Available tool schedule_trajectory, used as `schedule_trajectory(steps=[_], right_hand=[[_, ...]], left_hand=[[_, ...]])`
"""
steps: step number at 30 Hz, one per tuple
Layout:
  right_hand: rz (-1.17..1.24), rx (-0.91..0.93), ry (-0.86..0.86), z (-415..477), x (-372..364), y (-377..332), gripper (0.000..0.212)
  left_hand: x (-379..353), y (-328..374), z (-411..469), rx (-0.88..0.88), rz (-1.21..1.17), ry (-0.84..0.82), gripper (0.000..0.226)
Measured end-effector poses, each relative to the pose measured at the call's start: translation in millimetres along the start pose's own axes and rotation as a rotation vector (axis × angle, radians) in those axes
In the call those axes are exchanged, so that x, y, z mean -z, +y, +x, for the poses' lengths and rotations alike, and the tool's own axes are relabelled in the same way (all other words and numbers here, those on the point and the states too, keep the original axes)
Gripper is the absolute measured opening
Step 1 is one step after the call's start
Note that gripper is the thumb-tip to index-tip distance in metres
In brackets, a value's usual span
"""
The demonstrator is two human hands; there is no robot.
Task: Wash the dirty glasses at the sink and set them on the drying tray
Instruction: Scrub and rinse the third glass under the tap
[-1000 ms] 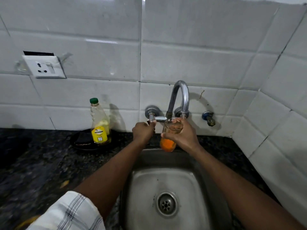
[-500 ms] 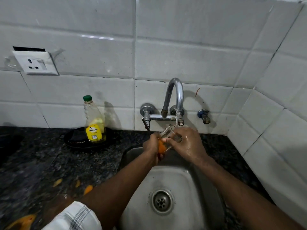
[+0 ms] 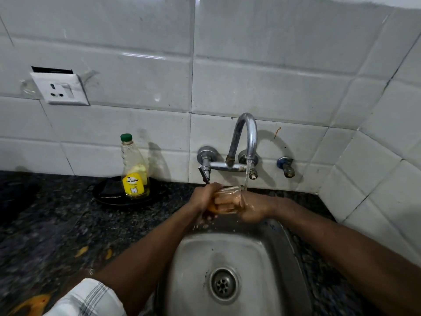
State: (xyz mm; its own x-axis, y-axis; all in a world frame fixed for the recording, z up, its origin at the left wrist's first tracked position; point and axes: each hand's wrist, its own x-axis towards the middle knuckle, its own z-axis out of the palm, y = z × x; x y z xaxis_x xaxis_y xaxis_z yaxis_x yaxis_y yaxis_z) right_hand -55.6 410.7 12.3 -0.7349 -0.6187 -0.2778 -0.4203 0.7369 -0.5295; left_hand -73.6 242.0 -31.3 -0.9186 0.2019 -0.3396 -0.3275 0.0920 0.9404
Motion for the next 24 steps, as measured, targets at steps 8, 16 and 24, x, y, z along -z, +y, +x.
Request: schedule_trajectory(steps=[8,16,24], right_hand=[[0.070,-0.006,0.084,3.1,-3.7,3.7,0.063],[0.127,0.018,0.121,1.5,-1.9,7.4,0.055],[0.040,0.014,0.099,8.6,-1.9,9.8,0.053]], left_hand=[[1.0,14.6,8.9,-0.020,0.042,0.089,0.023],[1.3,15.0,7.0,-0.343,0.065,0.167,0.024],[1.2,4.1,3.8,-0.409,0.010,0.198,0.024]])
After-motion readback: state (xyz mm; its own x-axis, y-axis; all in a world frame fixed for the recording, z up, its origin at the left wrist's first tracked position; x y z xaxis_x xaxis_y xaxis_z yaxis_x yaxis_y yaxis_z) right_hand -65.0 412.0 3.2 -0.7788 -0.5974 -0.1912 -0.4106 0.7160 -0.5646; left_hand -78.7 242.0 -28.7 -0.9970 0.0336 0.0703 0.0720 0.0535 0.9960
